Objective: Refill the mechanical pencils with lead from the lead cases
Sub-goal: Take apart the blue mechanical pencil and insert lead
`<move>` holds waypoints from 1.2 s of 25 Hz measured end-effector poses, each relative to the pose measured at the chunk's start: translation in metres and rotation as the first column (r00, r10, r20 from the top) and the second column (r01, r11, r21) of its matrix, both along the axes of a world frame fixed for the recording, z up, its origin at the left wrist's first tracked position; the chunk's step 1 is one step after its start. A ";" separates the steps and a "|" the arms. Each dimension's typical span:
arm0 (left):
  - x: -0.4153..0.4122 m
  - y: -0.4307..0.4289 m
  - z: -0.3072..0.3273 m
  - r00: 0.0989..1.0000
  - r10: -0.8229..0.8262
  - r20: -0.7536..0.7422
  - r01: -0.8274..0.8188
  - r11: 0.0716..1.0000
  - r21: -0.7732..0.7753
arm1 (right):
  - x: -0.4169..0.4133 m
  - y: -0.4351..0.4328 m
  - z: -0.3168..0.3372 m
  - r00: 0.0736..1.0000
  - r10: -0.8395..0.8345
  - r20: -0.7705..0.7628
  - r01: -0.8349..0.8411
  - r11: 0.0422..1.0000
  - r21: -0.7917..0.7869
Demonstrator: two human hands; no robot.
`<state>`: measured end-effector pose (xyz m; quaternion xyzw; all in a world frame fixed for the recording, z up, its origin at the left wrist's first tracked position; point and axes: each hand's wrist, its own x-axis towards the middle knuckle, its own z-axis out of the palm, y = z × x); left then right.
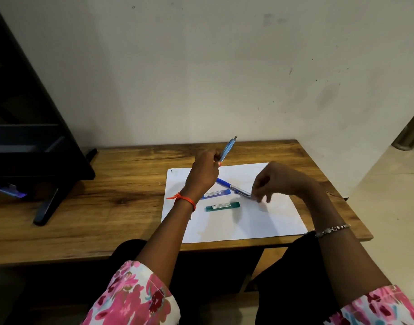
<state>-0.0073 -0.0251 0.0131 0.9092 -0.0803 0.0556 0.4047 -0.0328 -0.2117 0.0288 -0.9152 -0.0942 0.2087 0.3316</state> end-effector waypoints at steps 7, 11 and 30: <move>0.003 -0.004 -0.005 1.000 -0.030 0.003 0.030 0.998 0.048 | 0.015 0.017 0.000 0.679 -0.548 0.489 0.213 0.784 0.583; 0.004 -0.006 -0.007 0.999 -0.041 -0.003 0.041 0.997 0.073 | 0.024 0.026 -0.005 0.593 -0.559 0.580 0.163 0.788 0.594; -0.003 -0.007 0.002 0.996 -0.091 -0.023 0.091 0.996 0.019 | 0.027 0.027 -0.007 0.670 -0.531 0.518 0.179 0.794 0.581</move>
